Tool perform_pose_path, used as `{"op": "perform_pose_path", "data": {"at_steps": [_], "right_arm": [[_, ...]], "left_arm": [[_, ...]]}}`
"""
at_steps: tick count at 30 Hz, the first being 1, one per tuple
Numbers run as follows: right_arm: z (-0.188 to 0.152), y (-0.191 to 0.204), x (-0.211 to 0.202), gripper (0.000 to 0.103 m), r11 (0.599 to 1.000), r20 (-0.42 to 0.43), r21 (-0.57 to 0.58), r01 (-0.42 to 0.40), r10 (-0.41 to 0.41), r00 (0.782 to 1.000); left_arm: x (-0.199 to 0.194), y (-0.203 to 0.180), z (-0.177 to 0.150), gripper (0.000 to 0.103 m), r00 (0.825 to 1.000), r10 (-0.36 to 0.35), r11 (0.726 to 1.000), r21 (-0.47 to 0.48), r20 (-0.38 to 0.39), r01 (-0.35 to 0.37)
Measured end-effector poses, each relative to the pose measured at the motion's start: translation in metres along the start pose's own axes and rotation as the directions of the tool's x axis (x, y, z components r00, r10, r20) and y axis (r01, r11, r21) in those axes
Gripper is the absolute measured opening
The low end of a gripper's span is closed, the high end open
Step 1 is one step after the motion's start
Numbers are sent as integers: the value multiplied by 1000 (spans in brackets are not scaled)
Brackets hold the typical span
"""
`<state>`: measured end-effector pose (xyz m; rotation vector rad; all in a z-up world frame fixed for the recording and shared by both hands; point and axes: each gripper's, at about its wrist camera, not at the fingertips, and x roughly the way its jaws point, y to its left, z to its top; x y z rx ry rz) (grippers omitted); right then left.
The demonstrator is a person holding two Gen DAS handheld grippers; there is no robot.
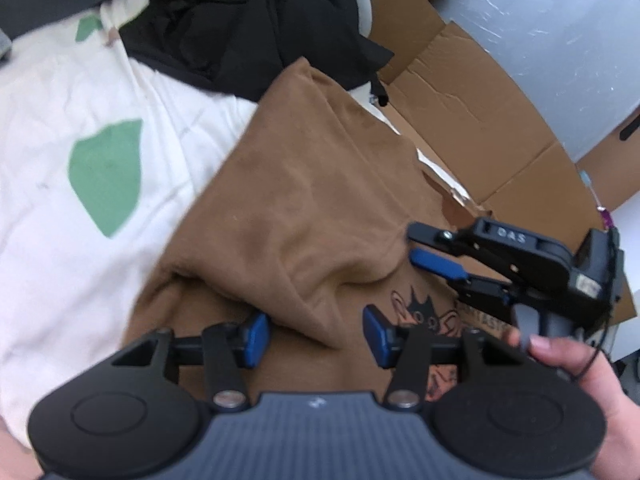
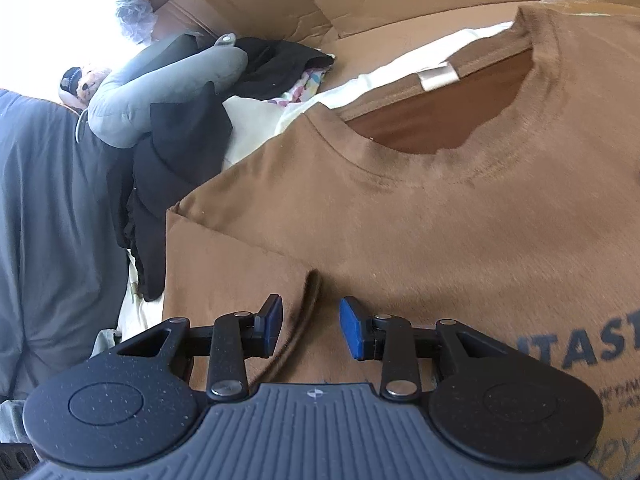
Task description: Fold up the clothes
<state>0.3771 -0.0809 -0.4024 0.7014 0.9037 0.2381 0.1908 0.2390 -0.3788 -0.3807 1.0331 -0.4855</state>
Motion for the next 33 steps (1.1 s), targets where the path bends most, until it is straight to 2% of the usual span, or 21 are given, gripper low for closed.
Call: {"op": "perform_pose_path", "data": {"at_steps": [2,3,5,8,12,16,18,23,26,27,30,33], "right_arm": [[2,2,2,34,1000,0,-9,-1,1,1000],[3,2,3,23,1000,1,-10,3,-3,1000],[6,0,4,10,1000,2,-6,13,-13,1000],[10,-2,2,1,1000,15,1,13,-13,1000],[14,0,0,0,1000,35,-19,19,-19,999],[17,-3,-1,0,999,53,-16,31,-30,998],[19,-3,-1,0,999,53,-12,34,-33,998],[17,-2,0,3,1000,41,-10,26,-26,999],[16,-2,1,6,1000,33,-11,18,-18,999],[15,-2,2,22,1000,31,-11,15,-15,999],[14,1,3,40,1000,29,-20,3,-2,1000],[13,6,5,38,999,19,-51,-1,2,1000]], "left_arm": [[1,1,0,32,1000,-11,1000,-15,-2,11],[2,2,1,27,1000,-16,1000,-23,-3,16],[1,4,2,8,999,-28,999,-38,-16,27],[-5,6,4,7,998,-41,997,-60,-37,39],[-16,13,4,6,994,-85,990,-116,-65,77],[-17,22,5,6,986,-137,978,-171,-90,120],[-14,25,4,8,986,-131,977,-182,-104,111],[-13,29,3,41,991,-107,979,-180,-76,91],[-10,27,5,42,993,-104,982,-165,-60,92],[-8,26,5,42,993,-104,982,-163,-60,93],[-4,27,4,42,992,-115,978,-179,-60,103],[1,27,0,35,988,-132,973,-200,-74,115]]}}
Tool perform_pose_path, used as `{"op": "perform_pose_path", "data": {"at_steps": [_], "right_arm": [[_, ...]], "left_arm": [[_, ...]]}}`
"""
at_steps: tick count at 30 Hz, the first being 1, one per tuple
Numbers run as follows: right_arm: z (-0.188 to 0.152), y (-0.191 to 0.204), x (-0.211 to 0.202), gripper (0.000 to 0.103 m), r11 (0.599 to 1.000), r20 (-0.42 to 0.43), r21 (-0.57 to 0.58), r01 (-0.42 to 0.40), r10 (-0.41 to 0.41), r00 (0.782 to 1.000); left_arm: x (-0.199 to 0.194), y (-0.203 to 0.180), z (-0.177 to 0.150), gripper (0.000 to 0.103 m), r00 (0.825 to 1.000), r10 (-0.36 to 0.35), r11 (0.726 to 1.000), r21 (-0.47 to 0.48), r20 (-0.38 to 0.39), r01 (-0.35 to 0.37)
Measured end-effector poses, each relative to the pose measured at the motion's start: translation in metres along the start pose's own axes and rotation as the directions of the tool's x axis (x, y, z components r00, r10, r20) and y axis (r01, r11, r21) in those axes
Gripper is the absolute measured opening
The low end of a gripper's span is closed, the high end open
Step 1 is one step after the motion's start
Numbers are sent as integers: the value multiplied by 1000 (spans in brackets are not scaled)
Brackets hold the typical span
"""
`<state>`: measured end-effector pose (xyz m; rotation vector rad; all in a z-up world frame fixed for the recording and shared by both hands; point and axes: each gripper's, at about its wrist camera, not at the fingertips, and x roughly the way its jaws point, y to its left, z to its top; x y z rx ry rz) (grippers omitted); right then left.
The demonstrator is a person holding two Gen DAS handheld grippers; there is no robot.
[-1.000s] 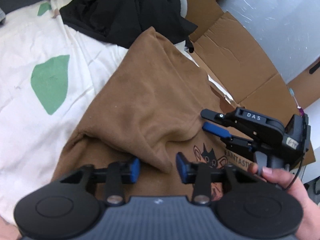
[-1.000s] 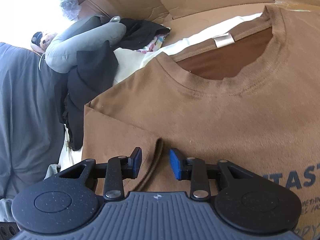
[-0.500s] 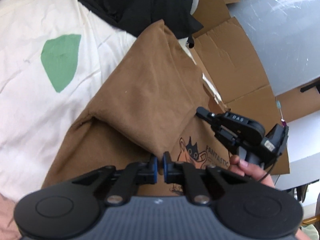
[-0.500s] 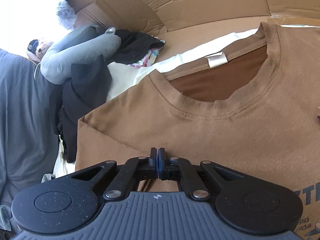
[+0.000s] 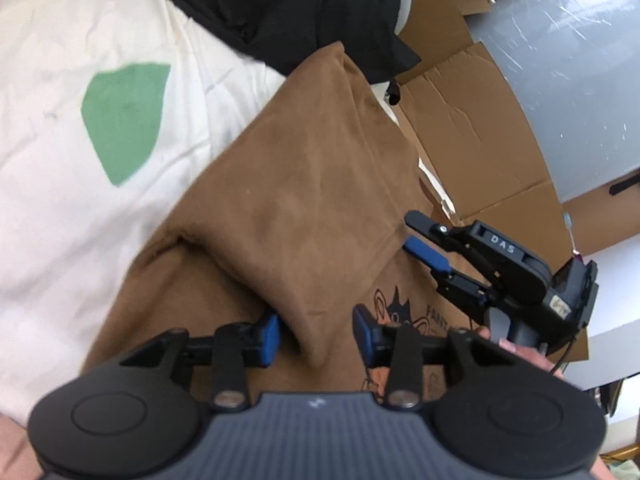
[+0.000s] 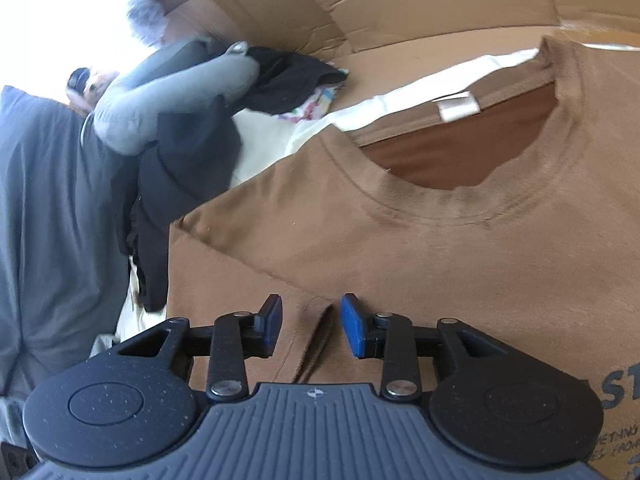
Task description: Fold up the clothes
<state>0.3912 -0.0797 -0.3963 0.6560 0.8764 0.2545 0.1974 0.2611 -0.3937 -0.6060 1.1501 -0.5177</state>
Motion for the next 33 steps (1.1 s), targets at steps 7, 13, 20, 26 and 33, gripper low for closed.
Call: {"op": "perform_pose_path", "data": {"at_steps": [7,13,20,26,33], "right_arm": [[2,7,2,0,998,-13,-63,17,-18,1000],[8,13,0,0,994,16,-98,41,-39,999],[7,15,-2,4,987,21,-126,100,-98,995],[9,22,-20,5,982,65,-155,104,-95,993],[-4,39,-30,5,981,40,-187,56,-49,998]], "left_arm": [[2,7,-4,6,997,-64,994,-91,-33,61],[8,13,-6,6,994,-61,991,-121,-85,51],[-16,6,-4,13,995,-19,999,-34,-96,16],[-52,-7,8,13,999,33,995,93,-40,-30],[-61,-14,21,16,981,180,955,224,73,-192]]}}
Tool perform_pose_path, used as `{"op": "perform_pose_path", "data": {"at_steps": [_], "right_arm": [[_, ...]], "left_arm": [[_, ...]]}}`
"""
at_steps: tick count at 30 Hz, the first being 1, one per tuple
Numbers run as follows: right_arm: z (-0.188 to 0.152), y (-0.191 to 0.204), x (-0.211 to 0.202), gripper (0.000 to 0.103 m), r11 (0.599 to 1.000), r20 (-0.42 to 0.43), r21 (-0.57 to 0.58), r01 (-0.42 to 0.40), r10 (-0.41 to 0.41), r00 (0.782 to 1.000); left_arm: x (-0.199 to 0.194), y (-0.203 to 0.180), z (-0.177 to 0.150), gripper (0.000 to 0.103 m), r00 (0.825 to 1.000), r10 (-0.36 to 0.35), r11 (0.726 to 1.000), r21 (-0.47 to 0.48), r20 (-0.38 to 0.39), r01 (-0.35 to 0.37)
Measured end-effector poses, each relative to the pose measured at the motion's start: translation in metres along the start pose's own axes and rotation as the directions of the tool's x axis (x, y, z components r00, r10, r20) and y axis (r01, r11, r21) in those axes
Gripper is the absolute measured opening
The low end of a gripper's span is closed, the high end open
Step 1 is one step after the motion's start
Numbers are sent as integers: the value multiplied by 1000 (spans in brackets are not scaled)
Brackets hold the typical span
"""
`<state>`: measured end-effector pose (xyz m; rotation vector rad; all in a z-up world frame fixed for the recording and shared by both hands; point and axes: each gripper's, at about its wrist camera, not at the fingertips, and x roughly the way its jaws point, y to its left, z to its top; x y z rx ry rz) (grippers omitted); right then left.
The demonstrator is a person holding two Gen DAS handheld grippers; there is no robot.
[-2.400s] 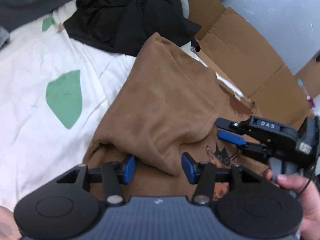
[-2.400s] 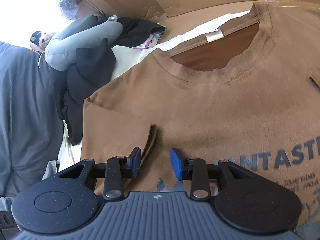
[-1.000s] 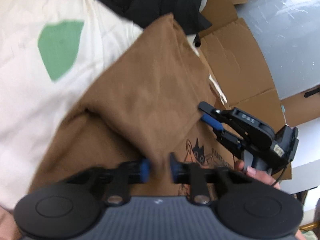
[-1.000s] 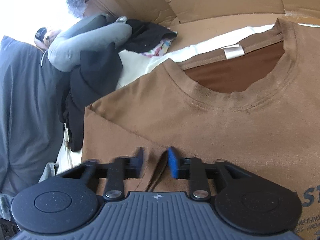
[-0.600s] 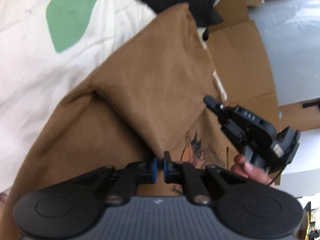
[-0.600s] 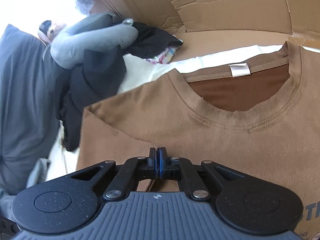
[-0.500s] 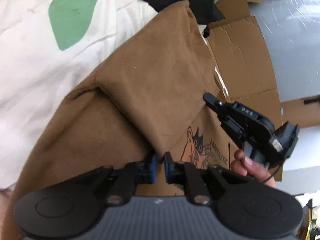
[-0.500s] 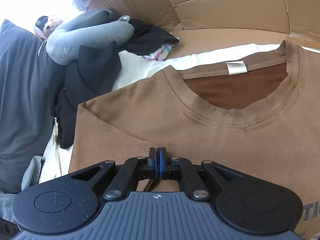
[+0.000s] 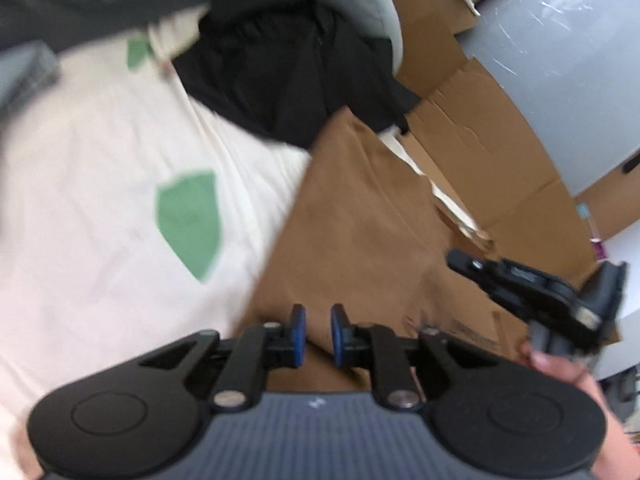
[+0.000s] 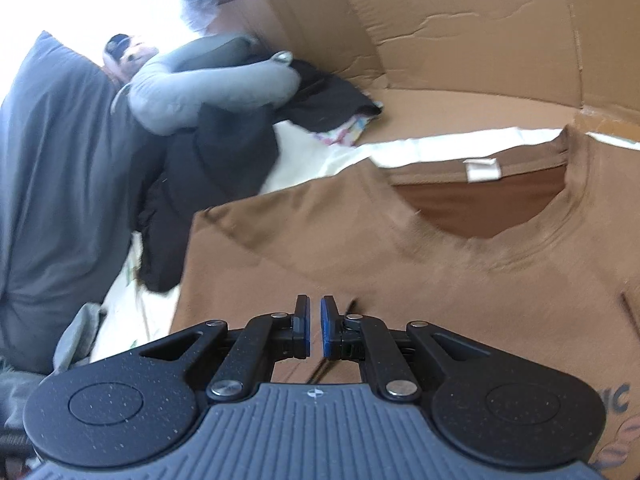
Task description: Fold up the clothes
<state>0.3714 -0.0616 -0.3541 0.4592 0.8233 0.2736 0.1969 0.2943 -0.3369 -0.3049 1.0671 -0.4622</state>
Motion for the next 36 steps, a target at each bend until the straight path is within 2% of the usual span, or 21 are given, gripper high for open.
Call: {"op": "perform_pose_path", "data": {"at_steps": [2,3,9,13,18,19,23,27,30,36], "right_arm": [[-6,7,0,5,1000,-21,-19,-17,16,1000],[-9,10,1,5,999,-30,-24,-24,24,999],[-26,26,8,5,998,-90,-40,-52,48,995],[-35,39,12,5,995,-126,-56,-80,73,989],[-45,51,17,5,993,-156,-58,-104,94,983],[-47,54,18,5,992,-161,-61,-109,98,982],[-60,67,20,5,988,-197,-86,-132,113,974],[-79,72,21,4,981,-245,-132,-139,103,964],[-90,74,20,8,977,-266,-165,-135,88,960],[-95,77,13,9,972,-275,-197,-127,70,959]], "left_arm": [[-2,-1,4,29,999,48,998,38,25,-49],[-3,-1,6,30,997,71,996,56,37,-73],[8,2,1,30,991,128,982,136,22,-130],[17,10,1,30,991,132,984,126,-17,-129],[28,10,0,30,990,141,978,156,-18,-137],[29,10,0,28,990,140,977,162,-19,-135],[32,16,0,11,991,129,982,147,-34,-123],[28,22,1,9,992,119,983,144,-39,-113],[25,31,1,8,994,102,990,99,-46,-98],[13,42,6,7,996,81,997,22,-48,-80]]}}
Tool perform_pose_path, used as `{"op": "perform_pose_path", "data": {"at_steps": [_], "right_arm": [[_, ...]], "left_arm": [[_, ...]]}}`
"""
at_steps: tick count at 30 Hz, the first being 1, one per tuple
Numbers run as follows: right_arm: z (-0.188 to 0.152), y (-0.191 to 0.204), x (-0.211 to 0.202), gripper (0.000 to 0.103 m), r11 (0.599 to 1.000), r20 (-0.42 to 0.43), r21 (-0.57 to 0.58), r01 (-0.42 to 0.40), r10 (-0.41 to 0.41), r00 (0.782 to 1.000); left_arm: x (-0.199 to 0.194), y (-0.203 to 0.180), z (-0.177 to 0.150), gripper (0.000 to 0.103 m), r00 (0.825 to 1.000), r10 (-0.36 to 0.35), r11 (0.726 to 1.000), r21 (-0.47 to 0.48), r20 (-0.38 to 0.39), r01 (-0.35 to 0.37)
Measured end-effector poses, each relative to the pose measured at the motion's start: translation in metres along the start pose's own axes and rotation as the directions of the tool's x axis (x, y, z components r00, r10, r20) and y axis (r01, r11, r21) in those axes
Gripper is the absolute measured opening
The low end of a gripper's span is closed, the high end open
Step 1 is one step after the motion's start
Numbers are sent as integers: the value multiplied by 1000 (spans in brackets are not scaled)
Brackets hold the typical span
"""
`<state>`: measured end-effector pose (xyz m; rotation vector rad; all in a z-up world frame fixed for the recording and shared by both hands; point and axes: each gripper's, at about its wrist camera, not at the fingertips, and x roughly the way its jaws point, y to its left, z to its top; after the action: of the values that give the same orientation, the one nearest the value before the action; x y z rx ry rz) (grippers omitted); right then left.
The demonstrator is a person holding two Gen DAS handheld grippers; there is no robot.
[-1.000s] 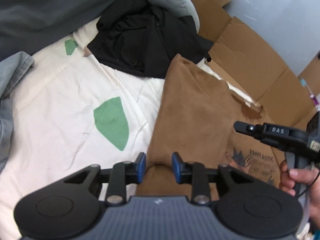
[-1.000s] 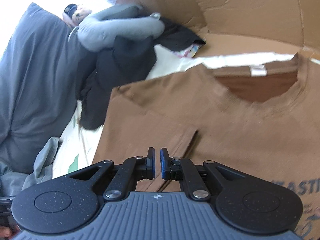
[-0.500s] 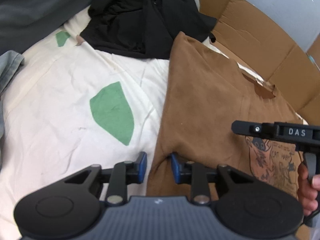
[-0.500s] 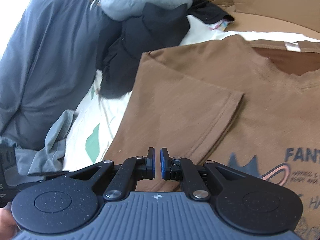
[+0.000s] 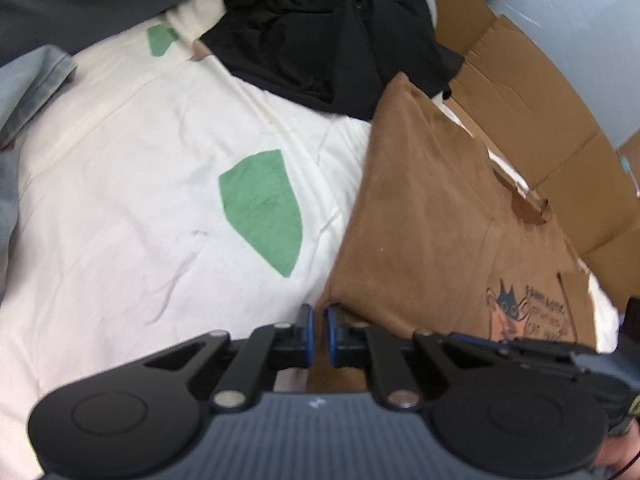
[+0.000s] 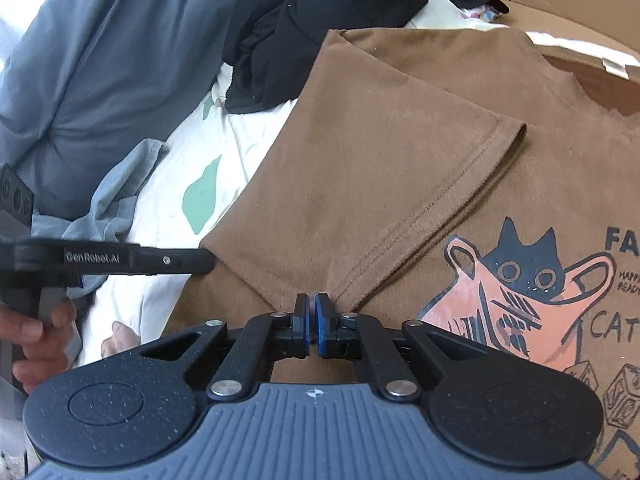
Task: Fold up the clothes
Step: 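Press the folded sleeve flat with both grippers and open them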
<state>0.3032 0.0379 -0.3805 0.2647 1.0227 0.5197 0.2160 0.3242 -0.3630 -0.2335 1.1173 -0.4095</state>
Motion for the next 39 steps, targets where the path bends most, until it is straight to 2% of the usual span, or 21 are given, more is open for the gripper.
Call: {"op": "perform_pose_path", "data": {"at_steps": [4,8,11,15,17,18,22,29,31,33,35,39], "right_arm": [[1,5,-8,7,1000,15,-7,-9,9,1000],[2,8,-9,7,1000,29,-4,-14,15,999],[4,10,-9,7,1000,41,-7,-16,16,999],[4,10,-2,7,1000,31,-8,-6,6,1000],[2,8,3,8,1000,21,0,1,-1,1000],[0,8,5,13,1000,19,-3,3,-3,1000],[-1,5,7,13,1000,19,9,-5,5,1000],[-3,2,2,14,999,3,32,-7,7,1000],[-3,1,-5,19,1000,-3,22,2,-2,1000],[-4,0,-18,35,1000,5,1,4,-4,1000],[-5,-2,-31,38,1000,17,-25,12,-12,1000],[-2,-12,-56,38,999,36,-32,25,-24,999]], "left_arm": [[-13,3,5,5,1000,0,999,-34,19,1],[-19,-14,10,5,998,-48,999,-1,48,48],[-13,-32,19,5,995,-82,996,39,52,80],[10,-41,19,5,996,-85,995,49,15,84],[18,-40,14,5,998,-64,996,56,1,64],[20,-39,12,5,999,-51,997,61,-1,51],[24,-28,9,3,1000,6,999,42,10,-6],[22,-31,10,3,999,35,997,70,19,-36],[17,-34,12,3,999,37,997,62,18,-38],[11,-38,15,8,999,31,996,81,14,-32],[5,-45,17,14,999,36,993,116,16,-37],[-7,-51,23,17,999,35,991,129,9,-36]]}}
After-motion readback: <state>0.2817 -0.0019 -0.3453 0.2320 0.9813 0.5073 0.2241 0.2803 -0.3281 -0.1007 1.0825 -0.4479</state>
